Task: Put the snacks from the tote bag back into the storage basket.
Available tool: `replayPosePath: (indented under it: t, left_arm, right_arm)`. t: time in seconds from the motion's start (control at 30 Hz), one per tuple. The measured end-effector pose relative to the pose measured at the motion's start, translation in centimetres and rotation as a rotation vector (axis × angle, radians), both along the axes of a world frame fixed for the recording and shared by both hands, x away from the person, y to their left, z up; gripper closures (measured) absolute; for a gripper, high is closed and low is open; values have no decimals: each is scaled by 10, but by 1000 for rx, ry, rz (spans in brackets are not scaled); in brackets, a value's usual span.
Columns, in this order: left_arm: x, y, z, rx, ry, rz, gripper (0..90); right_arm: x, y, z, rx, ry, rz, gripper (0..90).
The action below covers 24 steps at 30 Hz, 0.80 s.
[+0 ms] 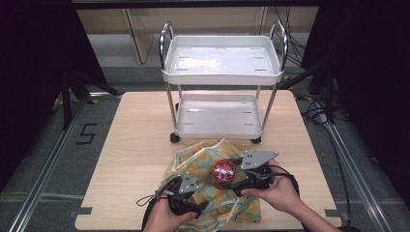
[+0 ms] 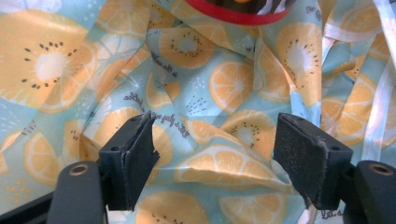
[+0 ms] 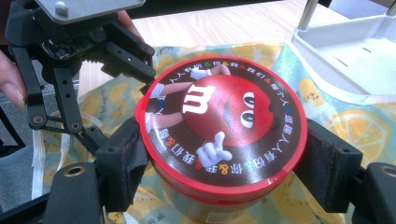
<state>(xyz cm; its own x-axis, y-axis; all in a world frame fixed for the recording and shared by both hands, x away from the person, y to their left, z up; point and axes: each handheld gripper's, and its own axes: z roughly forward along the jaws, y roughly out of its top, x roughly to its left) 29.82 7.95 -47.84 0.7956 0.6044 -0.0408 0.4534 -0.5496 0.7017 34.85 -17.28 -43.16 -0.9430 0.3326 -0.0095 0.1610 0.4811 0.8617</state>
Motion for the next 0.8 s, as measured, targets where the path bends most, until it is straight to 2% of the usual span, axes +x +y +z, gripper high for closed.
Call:
replayPosePath:
  t: [0.13,0.23,0.27,0.3,0.33,0.57,0.6,0.63,0.7,0.73,0.8]
  left_arm:
    - [1,0,0,1,0,-3,278]
    - [2,1,1,16,-17,-11,276]
    - [1,1,1,7,-8,3,276]
    - [0,0,0,-10,3,10,276]
    - [1,1,0,4,-2,13,276]
    - [2,2,0,-4,5,11,274]
    - [3,3,1,9,-14,2,274]
    - [4,4,1,15,-18,3,273]
    - [3,4,2,5,-10,2,273]
    - [3,3,1,0,-3,25,272]
    - [2,4,1,-3,-2,27,271]
  right_arm:
    - [3,-2,2,8,7,-1,263]
    - [3,-3,6,8,6,1,263]
    - [3,-4,7,9,-5,-9,263]
    - [2,-4,9,-3,9,-10,263]
    - [2,-4,10,8,1,-24,263]
    - [5,-6,15,13,-4,-16,263]
    - [5,-6,16,16,1,-14,263]
    - [7,-6,18,17,-15,-10,263]
    - [8,-8,21,25,-1,-22,263]
    - [9,-8,21,27,-7,-19,263]
    - [11,-10,22,28,-13,-27,263]
